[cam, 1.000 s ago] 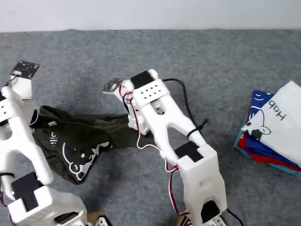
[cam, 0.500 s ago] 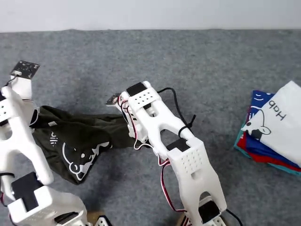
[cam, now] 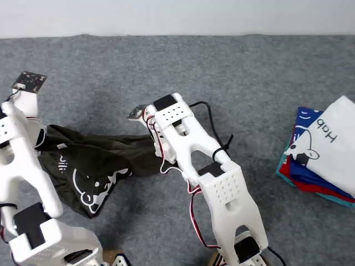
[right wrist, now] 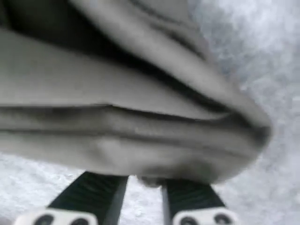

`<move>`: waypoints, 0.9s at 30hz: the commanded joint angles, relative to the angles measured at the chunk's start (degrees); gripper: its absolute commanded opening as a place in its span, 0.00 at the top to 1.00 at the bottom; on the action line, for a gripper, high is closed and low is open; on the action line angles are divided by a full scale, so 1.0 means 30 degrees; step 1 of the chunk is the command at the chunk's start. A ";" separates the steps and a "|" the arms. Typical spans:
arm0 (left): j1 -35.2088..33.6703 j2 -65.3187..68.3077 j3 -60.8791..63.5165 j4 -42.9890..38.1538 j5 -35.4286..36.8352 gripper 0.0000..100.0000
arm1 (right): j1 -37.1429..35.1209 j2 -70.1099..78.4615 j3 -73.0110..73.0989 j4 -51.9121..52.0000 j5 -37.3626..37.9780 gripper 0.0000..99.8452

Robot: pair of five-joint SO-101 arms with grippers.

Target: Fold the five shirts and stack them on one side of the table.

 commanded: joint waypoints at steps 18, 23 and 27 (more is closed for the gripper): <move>0.1465 -0.5597 -0.3590 -0.0147 0.1524 0.99 | 0.5495 -1.1326 -0.4864 0.2886 0.0498 0.99; 0.1524 -0.7004 -0.5963 -0.1495 0.1582 0.99 | 0.6022 -1.5897 -0.4864 0.2799 0.0498 0.99; 0.1788 -0.7590 -0.7429 -0.2198 0.1524 0.99 | 0.5993 -1.8974 -0.4864 0.1744 0.1788 0.99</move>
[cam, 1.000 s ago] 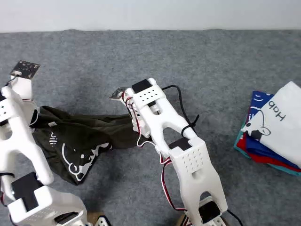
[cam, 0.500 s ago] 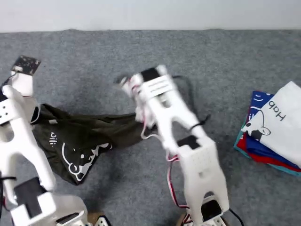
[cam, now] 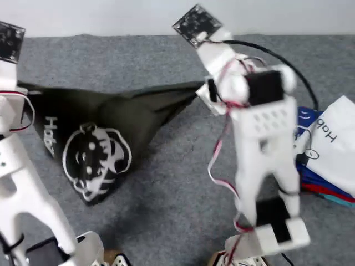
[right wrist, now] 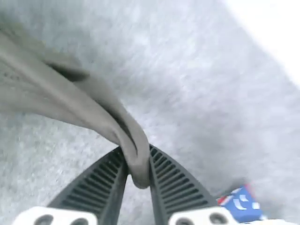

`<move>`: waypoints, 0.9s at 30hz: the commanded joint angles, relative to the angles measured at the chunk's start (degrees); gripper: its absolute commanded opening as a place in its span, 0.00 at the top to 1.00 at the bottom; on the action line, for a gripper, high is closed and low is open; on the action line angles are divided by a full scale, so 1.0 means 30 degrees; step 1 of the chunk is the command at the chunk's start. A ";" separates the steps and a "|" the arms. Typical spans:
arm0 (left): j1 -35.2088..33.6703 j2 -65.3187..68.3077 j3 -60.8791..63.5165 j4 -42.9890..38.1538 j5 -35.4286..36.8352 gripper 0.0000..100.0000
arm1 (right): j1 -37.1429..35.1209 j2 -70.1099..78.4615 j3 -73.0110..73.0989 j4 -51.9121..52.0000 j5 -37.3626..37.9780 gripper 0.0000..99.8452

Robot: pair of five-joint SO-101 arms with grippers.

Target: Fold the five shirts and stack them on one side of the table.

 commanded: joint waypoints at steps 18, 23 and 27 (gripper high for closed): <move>0.1934 -0.1260 -0.9568 -0.0821 -0.2081 0.99 | 0.1802 -0.8542 -0.1026 -1.1238 0.5890 0.99; 0.2842 -0.1260 -1.0242 0.0821 -0.4015 0.99 | 0.1861 -0.8835 -0.1055 -1.1326 0.6183 0.99; 0.2784 -0.1289 -1.1004 0.1612 -0.4132 0.99 | 0.1890 -0.9919 -0.1055 -1.1238 0.6681 0.99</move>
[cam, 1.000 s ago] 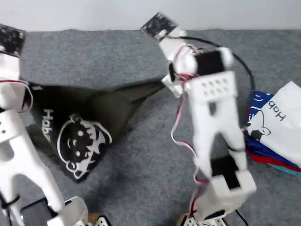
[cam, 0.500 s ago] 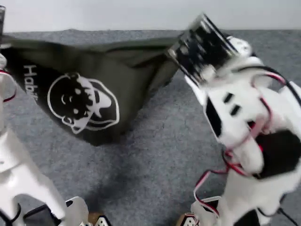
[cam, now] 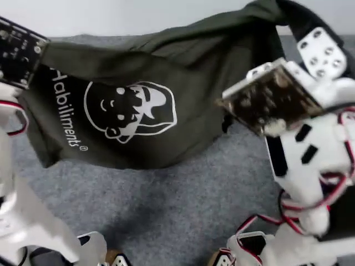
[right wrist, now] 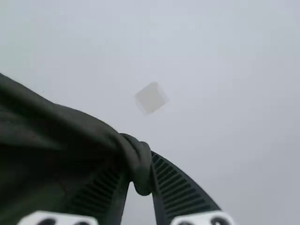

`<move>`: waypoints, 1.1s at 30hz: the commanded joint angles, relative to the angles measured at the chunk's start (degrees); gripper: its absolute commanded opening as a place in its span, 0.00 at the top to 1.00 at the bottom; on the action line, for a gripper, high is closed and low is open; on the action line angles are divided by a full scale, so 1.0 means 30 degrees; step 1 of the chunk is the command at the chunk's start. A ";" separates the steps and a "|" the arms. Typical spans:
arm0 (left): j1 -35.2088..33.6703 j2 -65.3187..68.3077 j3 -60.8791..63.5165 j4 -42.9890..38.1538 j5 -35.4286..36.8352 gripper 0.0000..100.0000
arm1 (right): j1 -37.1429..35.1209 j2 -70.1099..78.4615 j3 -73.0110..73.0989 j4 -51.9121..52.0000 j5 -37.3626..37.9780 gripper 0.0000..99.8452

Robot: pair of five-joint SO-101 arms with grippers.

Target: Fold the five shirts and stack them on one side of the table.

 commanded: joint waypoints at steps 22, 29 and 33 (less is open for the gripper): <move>-0.1758 -0.0381 -0.4469 0.5304 -0.0293 0.99 | 0.3736 -0.4322 0.0586 0.1626 0.4249 0.99; -0.1260 -0.0234 0.4850 0.5216 -0.2755 0.99 | 0.2652 -0.1304 0.5744 0.2212 0.4249 0.99; -0.0879 -0.0205 1.1648 0.2344 -0.4132 0.99 | 0.1333 0.0894 0.8850 0.1128 0.4161 0.99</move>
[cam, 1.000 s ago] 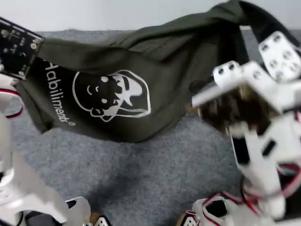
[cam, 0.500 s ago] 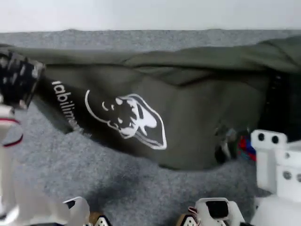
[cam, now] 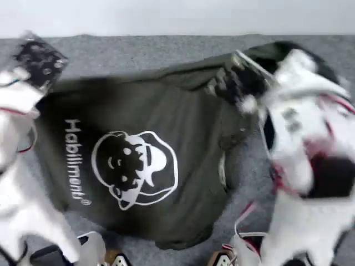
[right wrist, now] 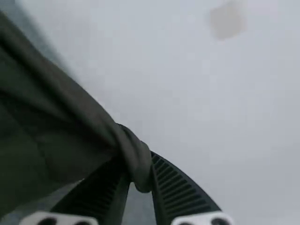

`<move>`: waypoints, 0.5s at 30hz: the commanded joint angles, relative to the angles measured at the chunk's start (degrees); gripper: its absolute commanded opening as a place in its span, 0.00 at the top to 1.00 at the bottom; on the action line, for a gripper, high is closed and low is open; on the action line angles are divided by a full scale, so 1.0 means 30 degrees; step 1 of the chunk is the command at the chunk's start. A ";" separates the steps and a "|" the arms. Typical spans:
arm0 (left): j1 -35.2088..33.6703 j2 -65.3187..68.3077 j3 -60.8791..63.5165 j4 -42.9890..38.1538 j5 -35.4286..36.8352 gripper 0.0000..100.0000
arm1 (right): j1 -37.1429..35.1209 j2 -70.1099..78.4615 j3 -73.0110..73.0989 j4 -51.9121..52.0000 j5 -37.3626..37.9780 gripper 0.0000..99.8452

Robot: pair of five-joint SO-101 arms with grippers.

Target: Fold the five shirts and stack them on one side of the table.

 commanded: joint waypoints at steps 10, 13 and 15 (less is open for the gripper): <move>0.0205 0.5421 0.9187 -1.2337 -0.0762 0.99 | -0.0864 0.6960 0.5392 -1.1062 -0.0410 0.99; 0.0205 0.8381 0.6403 -1.2308 -0.0762 0.99 | -0.0864 0.8630 0.5392 -1.3377 -0.0410 0.99; 0.0234 1.0139 0.4352 -1.2278 -0.0762 0.99 | -0.0864 0.9597 0.5392 -1.4989 -0.0410 0.99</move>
